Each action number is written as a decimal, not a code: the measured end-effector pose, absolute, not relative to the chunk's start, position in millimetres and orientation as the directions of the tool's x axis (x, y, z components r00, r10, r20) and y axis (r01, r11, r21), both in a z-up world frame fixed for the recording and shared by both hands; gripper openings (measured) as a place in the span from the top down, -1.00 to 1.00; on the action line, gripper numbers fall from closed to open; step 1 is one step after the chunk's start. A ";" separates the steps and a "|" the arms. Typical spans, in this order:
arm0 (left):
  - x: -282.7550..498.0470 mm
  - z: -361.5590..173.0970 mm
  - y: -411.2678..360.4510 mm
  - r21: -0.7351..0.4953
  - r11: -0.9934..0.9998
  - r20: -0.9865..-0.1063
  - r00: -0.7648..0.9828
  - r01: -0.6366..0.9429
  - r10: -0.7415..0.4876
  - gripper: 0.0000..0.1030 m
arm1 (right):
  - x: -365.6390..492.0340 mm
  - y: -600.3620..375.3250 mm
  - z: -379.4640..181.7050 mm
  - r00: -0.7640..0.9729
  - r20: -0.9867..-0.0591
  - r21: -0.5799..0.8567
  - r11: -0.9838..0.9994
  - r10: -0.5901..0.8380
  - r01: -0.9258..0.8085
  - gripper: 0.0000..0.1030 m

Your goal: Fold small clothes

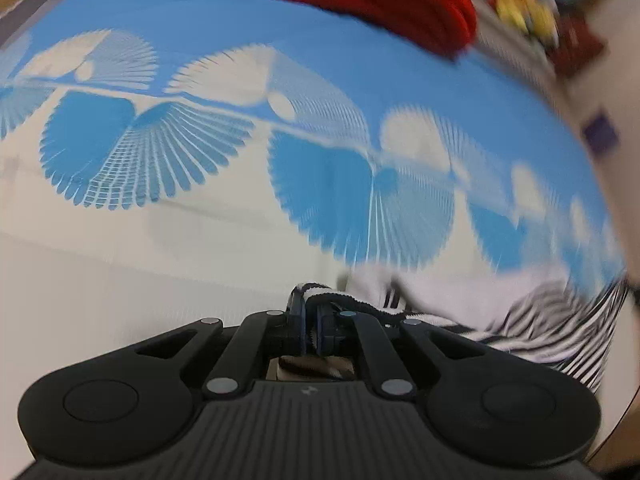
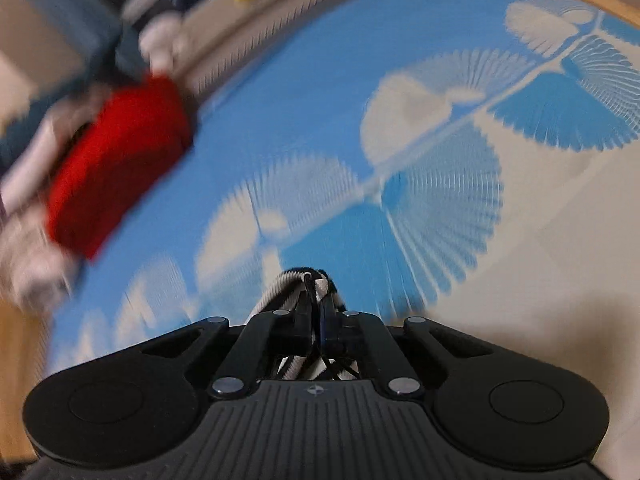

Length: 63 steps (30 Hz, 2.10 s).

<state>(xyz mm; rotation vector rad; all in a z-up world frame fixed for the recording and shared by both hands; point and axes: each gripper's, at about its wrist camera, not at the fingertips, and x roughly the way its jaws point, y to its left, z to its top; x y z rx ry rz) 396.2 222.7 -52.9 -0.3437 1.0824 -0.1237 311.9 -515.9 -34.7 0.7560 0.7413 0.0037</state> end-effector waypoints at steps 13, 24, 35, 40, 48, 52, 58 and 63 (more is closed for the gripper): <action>440.4 -91.5 255.5 -0.440 0.815 -0.860 0.437 -0.378 -0.262 0.16 | 371.1 -518.2 -69.7 0.740 -0.658 0.639 0.621 0.137 0.454 0.77; 437.2 -77.5 203.1 -0.409 0.911 -0.852 0.378 -0.052 -0.361 -0.14 | 366.8 -487.2 -39.3 0.722 -0.654 0.508 0.838 0.224 0.199 0.25; 450.0 -92.0 188.4 -0.435 0.882 -0.848 0.412 -0.182 -0.333 0.95 | 366.6 -437.9 -72.8 0.512 -0.757 0.549 0.819 0.405 0.166 0.08; 447.7 -66.3 199.4 -0.485 0.848 -0.753 0.595 -0.214 -0.280 0.95 | 372.6 -431.1 -71.6 0.504 -0.759 0.544 0.827 0.413 0.141 0.07; 455.9 -88.2 197.2 -0.434 0.853 -0.815 0.531 -0.291 -0.234 0.95 | 380.6 -415.9 -61.8 0.540 -0.722 0.547 0.834 0.433 0.063 0.03; 455.9 -88.7 198.4 -0.436 0.850 -0.817 0.526 -0.295 -0.237 0.95 | 381.5 -392.3 -47.7 0.555 -0.699 0.485 0.869 0.450 -0.094 -0.32; 455.5 -86.8 197.8 -0.432 0.855 -0.822 0.514 -0.286 -0.243 0.95 | 372.9 -348.4 -39.6 0.553 -0.713 0.277 0.898 0.431 -0.343 -0.35; 454.1 -84.3 199.2 -0.430 0.860 -0.820 0.516 -0.273 -0.247 0.95 | 366.1 -325.4 -48.0 0.513 -0.761 0.158 0.881 0.397 -0.446 -0.29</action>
